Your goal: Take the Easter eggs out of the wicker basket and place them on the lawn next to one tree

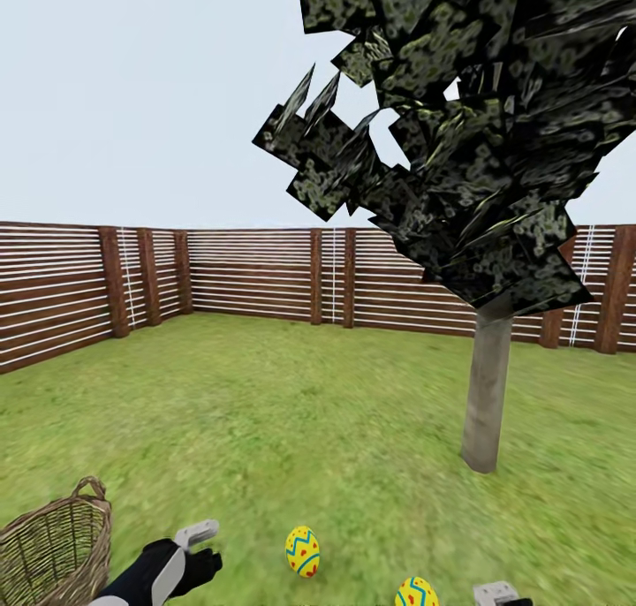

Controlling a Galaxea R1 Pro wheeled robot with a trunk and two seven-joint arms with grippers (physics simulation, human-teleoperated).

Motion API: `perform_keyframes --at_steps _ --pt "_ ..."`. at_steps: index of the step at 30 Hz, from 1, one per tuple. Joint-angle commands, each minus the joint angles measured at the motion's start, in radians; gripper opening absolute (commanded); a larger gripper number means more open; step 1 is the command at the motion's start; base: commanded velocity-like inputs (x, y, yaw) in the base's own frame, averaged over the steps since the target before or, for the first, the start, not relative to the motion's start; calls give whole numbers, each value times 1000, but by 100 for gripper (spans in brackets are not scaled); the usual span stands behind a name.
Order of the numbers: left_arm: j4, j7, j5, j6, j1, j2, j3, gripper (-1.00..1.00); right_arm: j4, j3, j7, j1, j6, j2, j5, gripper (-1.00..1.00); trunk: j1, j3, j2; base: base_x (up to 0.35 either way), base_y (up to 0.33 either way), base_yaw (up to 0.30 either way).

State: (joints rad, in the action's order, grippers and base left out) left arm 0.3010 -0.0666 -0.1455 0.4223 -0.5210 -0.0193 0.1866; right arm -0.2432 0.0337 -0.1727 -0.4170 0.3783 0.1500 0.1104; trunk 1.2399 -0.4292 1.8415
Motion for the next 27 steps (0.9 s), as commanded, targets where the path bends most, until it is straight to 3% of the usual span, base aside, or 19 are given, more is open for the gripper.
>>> perform_keyframes --at_steps 1,15,20,27 --pt "-9 -6 -11 4 0 -2 1 100 5 2 -6 0 1 -2 10 100 -4 0 -7 0 0 0" --pt "-46 -7 -7 0 0 -9 -4 100 43 -1 -8 0 -27 6 -2 100 -58 21 -105 0 0 0" --pt "-63 -7 -5 -48 0 -5 -5 100 54 -4 -9 0 -49 14 -3 100 -77 29 -140 0 0 0" --pt "-64 -6 -5 -54 0 -2 -6 100 55 -5 -9 0 -53 17 -3 100 -104 39 -189 0 0 0"
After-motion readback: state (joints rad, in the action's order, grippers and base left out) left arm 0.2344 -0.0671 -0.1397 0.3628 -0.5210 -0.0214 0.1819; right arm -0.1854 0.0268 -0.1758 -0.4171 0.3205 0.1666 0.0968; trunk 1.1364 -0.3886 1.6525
